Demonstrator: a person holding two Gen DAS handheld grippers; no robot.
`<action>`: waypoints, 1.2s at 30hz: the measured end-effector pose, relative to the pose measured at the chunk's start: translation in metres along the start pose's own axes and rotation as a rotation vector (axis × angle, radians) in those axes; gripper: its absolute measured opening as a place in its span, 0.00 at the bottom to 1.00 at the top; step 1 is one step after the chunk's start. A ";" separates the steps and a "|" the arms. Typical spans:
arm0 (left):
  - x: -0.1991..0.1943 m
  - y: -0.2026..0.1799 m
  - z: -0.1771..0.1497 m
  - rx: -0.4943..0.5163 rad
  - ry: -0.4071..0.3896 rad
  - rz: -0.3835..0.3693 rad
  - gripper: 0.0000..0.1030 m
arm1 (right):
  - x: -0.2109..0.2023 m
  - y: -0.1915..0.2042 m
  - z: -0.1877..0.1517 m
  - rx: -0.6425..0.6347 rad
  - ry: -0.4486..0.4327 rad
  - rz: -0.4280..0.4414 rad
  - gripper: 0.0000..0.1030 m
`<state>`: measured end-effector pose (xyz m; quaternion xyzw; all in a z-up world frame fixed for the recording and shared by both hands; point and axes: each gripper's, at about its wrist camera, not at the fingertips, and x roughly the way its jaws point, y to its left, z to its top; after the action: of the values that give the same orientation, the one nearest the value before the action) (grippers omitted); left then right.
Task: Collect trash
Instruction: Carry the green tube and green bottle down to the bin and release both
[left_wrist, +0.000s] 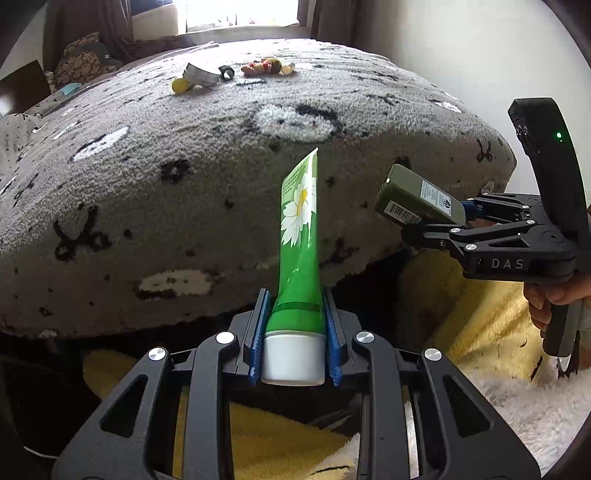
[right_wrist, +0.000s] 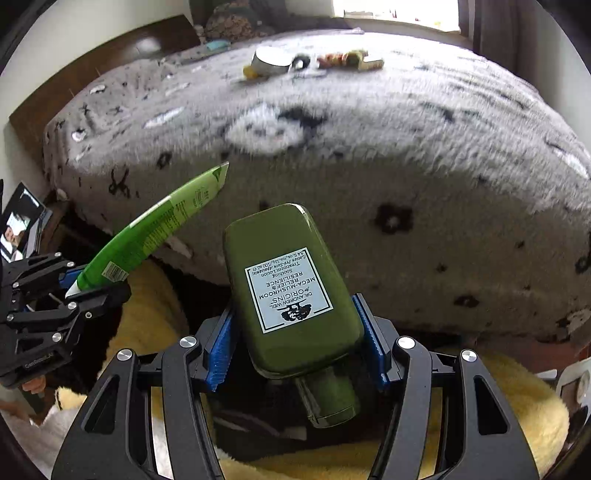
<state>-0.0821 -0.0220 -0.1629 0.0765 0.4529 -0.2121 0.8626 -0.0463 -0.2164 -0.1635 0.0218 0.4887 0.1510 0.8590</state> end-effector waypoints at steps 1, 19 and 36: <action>0.004 -0.001 -0.005 -0.004 0.022 -0.010 0.25 | 0.004 0.000 -0.003 0.003 0.017 0.002 0.58; 0.103 0.010 -0.051 -0.052 0.356 -0.068 0.25 | 0.081 0.003 -0.047 0.074 0.289 0.011 0.58; 0.166 0.026 -0.054 -0.112 0.463 -0.099 0.28 | 0.122 -0.011 -0.048 0.180 0.373 0.060 0.60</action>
<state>-0.0283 -0.0302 -0.3308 0.0529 0.6526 -0.2056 0.7273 -0.0264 -0.1981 -0.2924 0.0848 0.6499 0.1339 0.7433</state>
